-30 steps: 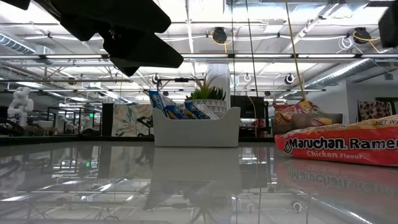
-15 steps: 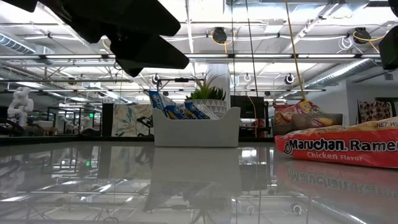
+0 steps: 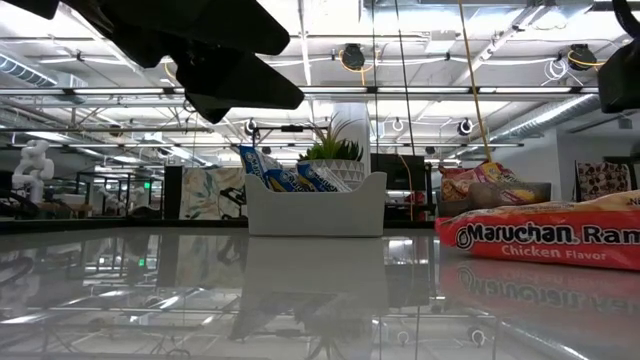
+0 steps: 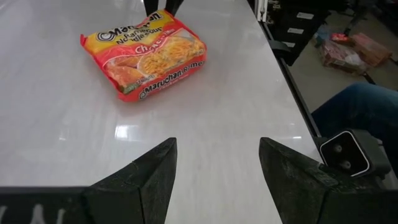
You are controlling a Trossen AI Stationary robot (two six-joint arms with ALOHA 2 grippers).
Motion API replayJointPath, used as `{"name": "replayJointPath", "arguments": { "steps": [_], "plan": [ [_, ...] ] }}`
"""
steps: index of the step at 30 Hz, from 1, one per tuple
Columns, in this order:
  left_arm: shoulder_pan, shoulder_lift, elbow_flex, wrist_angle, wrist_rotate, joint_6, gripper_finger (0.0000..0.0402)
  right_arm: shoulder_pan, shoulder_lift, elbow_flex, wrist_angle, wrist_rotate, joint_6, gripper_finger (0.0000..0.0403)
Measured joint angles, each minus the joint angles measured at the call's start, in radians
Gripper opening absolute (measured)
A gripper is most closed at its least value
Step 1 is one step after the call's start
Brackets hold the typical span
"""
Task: Sort Maruchan noodles
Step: Put the orange noodle pack into the white bin
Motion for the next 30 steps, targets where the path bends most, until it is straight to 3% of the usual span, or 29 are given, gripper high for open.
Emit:
{"name": "replayJointPath", "arguments": {
  "steps": [5, 30],
  "plan": [
    [0.000, 0.000, 0.000, 0.000, 0.000, -0.002, 0.0232, -0.007, -0.007, 0.000, 0.014, -0.006, -0.059, 0.0009],
    [0.022, 0.000, 0.000, -0.005, -0.001, -0.022, 0.0232, -0.011, -0.055, -0.002, 0.055, 0.041, -0.114, 0.0001]
  ]
}}
